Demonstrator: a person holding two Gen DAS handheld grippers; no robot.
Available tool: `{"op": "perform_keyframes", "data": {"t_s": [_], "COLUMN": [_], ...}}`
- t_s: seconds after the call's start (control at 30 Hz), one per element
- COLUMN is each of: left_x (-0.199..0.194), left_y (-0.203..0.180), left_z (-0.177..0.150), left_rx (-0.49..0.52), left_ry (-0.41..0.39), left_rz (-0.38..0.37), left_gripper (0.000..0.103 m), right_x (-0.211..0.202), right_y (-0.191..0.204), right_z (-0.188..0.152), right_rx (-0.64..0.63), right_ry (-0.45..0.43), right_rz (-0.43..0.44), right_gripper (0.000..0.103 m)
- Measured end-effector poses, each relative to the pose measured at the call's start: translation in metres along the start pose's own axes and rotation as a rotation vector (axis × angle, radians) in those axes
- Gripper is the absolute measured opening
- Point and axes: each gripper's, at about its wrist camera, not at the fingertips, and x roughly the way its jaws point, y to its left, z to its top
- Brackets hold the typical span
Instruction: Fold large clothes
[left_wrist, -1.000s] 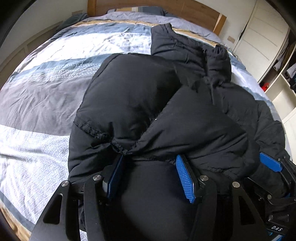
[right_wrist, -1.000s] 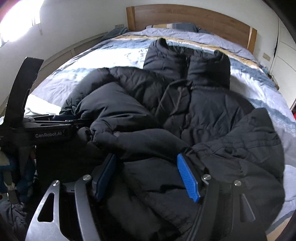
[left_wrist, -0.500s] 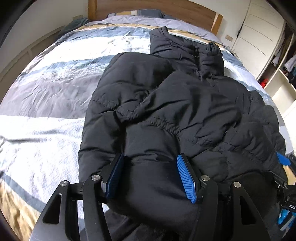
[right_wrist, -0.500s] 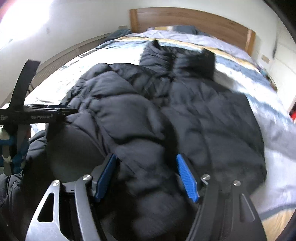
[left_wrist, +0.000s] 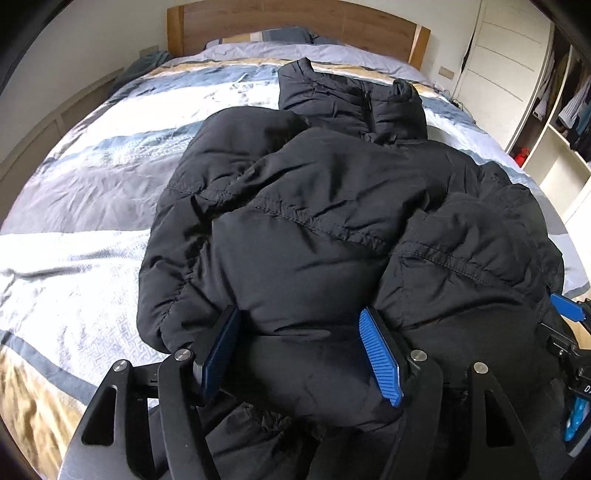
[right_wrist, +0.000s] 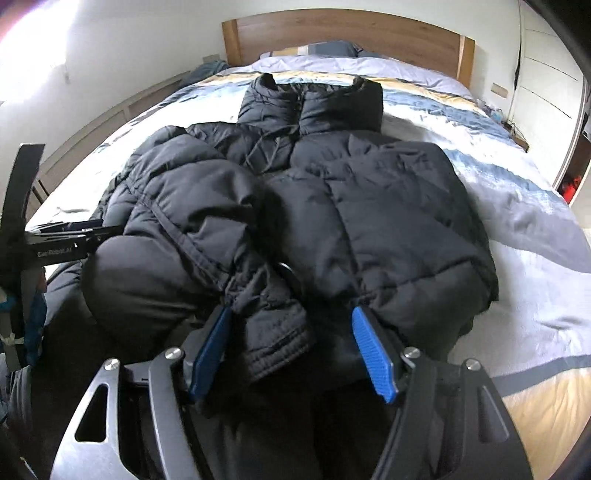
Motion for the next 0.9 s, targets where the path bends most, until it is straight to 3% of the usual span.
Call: {"op": "perform_keyframes", "data": {"t_s": [0.17,0.5,0.9], "left_x": [-0.017,-0.060,-0.106], "left_y": [-0.003,-0.024,-0.035], "left_z": [-0.001,-0.029,-0.055], "left_rx": [-0.004,0.028,0.056], "left_ry": [0.001,-0.073,-0.170], "left_rz": [0.029,0.086,0.071], "left_gripper": [0.066,0.070,0.077], "right_x": [-0.007,-0.025,-0.064], "right_y": [0.001,0.001,0.010], "right_z": [-0.002,-0.020,-0.038], "right_rx": [0.015,0.045,0.062], "right_ry": [0.006,0.039,0.025], "right_rz": [-0.020,-0.077,-0.113], "right_gripper": [0.066,0.066,0.066]}}
